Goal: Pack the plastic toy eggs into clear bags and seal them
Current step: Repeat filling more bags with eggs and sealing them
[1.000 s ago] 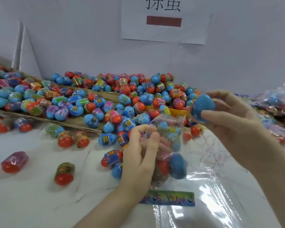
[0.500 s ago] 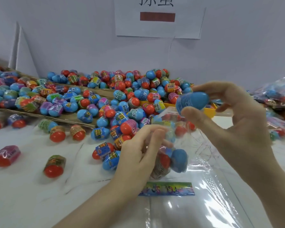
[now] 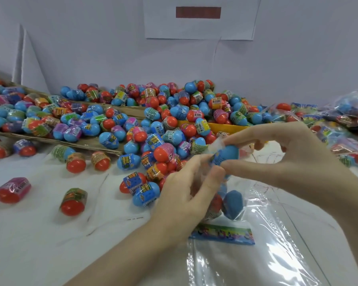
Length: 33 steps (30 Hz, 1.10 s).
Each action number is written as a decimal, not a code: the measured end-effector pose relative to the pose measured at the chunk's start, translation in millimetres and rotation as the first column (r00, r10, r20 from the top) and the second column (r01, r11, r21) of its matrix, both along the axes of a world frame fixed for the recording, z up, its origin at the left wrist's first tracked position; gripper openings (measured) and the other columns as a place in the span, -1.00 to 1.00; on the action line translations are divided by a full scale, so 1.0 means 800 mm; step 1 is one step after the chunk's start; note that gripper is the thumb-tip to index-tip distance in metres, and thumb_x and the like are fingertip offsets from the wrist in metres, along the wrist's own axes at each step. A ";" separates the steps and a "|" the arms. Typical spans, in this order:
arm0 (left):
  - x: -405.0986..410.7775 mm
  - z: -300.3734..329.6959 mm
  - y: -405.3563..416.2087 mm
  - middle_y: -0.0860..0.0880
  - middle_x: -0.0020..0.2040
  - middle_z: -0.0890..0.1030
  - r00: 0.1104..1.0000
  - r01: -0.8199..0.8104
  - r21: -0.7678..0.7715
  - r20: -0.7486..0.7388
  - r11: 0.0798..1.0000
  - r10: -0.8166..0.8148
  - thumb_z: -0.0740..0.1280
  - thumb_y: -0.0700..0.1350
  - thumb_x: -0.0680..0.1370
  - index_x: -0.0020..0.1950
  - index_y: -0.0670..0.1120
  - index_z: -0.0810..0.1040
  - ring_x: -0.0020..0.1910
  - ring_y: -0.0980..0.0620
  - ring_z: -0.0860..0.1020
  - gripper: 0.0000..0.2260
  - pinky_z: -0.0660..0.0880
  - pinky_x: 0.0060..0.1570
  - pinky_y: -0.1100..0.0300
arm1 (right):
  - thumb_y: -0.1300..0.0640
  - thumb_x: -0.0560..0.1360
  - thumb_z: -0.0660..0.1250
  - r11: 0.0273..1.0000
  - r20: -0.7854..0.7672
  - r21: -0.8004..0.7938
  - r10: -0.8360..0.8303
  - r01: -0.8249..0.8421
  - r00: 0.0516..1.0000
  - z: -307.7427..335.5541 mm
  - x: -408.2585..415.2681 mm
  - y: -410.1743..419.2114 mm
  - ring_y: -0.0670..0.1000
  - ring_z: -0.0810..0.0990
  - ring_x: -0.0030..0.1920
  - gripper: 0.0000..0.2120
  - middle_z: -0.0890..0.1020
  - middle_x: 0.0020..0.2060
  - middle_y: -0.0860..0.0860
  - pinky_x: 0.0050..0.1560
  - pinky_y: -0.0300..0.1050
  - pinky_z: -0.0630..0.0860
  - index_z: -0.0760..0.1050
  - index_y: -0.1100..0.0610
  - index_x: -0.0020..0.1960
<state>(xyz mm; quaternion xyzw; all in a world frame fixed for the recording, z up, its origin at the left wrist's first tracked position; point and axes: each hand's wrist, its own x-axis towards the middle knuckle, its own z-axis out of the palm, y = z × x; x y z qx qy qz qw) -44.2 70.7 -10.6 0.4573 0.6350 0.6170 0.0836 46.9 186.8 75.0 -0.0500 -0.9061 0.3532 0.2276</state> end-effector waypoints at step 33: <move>-0.009 0.009 -0.002 0.02 -0.13 0.67 0.976 0.078 0.038 0.202 0.996 -0.084 0.34 -0.10 0.36 0.01 0.08 0.53 -0.12 0.15 0.63 -0.76 0.54 -0.13 0.32 | -0.17 0.45 0.15 0.985 -0.315 -0.172 -0.071 0.017 0.946 -0.024 -0.027 0.024 -0.25 0.50 -0.02 -0.69 0.61 -0.21 -0.26 0.01 -0.22 0.31 0.62 -0.14 -0.26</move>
